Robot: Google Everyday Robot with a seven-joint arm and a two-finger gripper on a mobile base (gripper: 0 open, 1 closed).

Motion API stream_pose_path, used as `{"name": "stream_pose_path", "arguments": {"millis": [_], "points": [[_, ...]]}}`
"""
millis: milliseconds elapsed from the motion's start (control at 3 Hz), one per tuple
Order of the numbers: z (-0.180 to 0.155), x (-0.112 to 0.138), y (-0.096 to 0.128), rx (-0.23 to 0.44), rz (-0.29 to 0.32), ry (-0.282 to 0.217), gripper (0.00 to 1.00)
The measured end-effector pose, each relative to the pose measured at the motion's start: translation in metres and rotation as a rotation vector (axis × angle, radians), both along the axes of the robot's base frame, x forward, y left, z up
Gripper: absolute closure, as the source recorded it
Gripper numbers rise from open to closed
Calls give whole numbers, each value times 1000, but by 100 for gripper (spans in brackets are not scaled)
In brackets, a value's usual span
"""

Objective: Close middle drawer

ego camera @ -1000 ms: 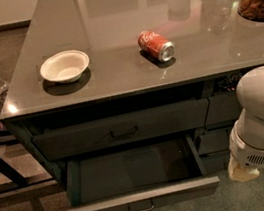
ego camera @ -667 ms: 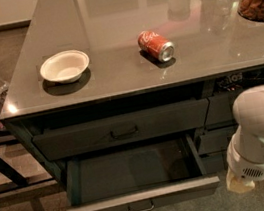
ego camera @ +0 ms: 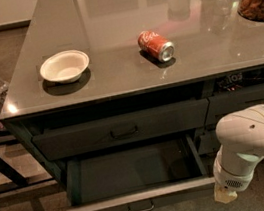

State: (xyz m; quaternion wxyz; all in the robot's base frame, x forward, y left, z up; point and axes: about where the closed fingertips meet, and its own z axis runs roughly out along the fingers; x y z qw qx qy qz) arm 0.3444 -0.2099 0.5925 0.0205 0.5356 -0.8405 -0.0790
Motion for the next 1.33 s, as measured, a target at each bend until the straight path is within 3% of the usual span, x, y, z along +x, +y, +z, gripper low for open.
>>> {"name": "stream_pose_path", "arguments": {"millis": [333,667,1000,1333], "points": [[0,0,0,0,0,0,100],[-26,-5,0,37,-11,28,100],[-73,-7,6,54,-25,55,100],[-103,4,14,65,-28,57,100]]}}
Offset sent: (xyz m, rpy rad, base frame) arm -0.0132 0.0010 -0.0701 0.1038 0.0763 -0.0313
